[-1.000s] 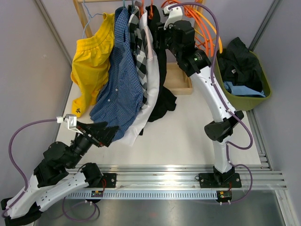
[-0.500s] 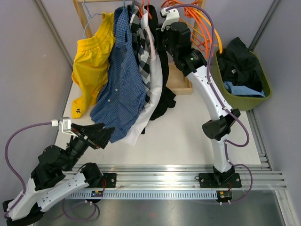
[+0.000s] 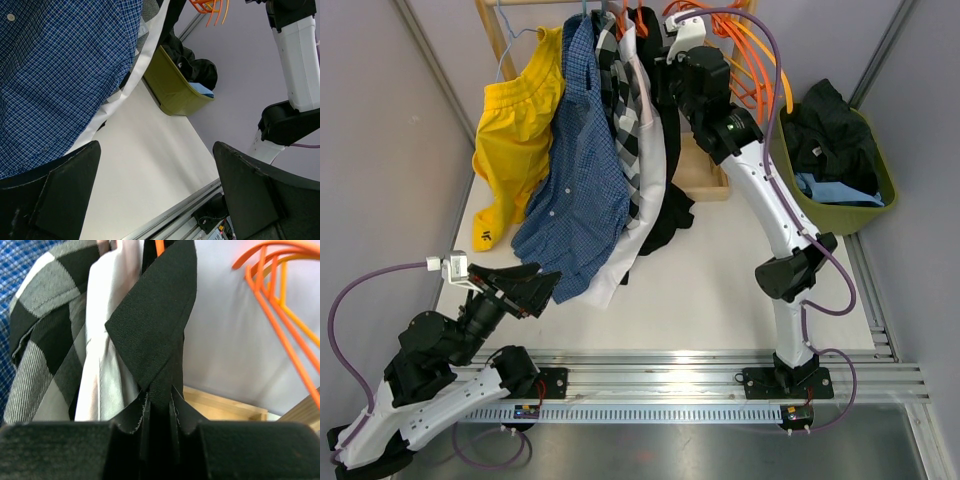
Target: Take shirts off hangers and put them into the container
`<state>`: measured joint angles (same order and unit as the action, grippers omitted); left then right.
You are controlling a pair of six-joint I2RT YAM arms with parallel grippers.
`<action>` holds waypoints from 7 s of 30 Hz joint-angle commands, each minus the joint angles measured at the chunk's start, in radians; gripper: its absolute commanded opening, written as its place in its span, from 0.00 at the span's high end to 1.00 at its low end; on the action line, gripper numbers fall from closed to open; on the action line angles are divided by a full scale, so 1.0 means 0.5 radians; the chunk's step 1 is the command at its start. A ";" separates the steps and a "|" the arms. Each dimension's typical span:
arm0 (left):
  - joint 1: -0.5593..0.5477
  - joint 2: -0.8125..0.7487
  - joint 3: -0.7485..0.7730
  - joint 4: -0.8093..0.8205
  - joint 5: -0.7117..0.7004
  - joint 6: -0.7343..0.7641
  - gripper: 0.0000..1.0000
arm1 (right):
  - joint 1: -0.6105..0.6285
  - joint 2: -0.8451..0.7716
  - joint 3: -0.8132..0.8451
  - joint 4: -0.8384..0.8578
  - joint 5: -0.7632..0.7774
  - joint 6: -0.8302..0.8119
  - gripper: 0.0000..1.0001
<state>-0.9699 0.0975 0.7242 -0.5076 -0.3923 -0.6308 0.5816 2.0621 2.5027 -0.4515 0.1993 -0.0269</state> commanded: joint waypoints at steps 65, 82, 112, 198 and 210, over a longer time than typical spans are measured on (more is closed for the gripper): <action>-0.251 1.943 0.515 1.763 0.601 0.347 0.01 | -0.019 -2.771 -2.361 -1.021 -1.479 0.637 1.00; -0.309 2.042 0.484 2.012 0.696 0.105 0.01 | -0.019 -2.805 -2.581 -0.742 -1.129 0.821 1.00; -0.318 2.327 0.653 1.791 0.484 0.025 1.00 | -0.019 -2.817 -2.711 -0.518 -1.015 0.861 1.00; 0.062 1.686 0.079 2.874 -0.178 -0.542 1.00 | 0.405 -1.762 -3.597 0.391 -0.350 1.045 1.00; 0.105 1.312 0.135 2.648 -0.448 -0.607 1.00 | 0.500 -1.424 -3.551 0.360 -0.193 1.066 1.00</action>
<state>-0.9264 0.8017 0.7250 0.7513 -0.5171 -0.9283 0.8200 1.3315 0.7055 -0.2554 0.0505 0.5030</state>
